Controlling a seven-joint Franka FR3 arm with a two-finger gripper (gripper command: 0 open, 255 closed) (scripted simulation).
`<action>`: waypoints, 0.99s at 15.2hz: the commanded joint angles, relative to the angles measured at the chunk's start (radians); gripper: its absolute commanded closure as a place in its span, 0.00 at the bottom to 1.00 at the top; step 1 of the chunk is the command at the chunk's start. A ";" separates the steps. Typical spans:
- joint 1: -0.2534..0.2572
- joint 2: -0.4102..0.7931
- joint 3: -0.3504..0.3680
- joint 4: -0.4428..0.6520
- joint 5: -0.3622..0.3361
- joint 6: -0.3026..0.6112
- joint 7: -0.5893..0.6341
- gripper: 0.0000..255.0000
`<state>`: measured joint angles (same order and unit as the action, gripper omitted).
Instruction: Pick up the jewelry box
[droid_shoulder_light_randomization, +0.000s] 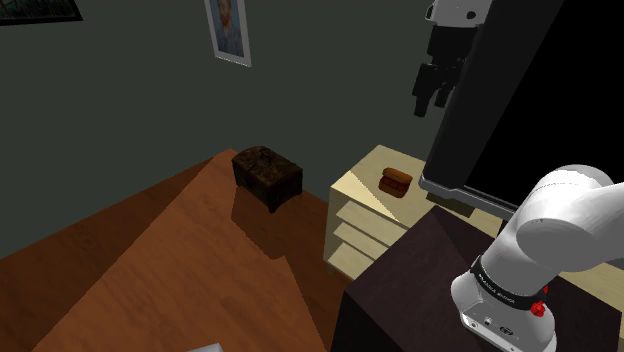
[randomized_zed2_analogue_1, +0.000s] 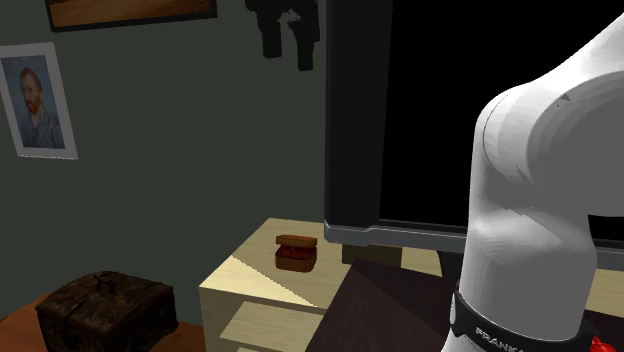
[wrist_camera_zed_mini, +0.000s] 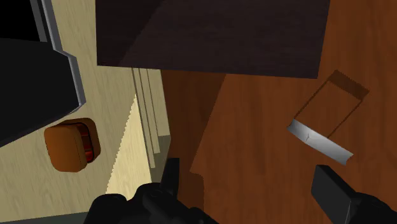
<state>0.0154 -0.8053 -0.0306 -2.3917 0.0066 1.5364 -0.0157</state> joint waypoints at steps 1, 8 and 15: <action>0.000 0.000 0.000 0.000 0.000 0.000 0.000 0.00; -0.023 0.061 0.067 -0.192 -0.122 0.265 0.032 0.00; -0.087 0.219 0.130 -0.317 -0.294 0.552 0.121 0.00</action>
<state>-0.0580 -0.6145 0.0905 -2.6962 -0.2556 2.0442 0.0906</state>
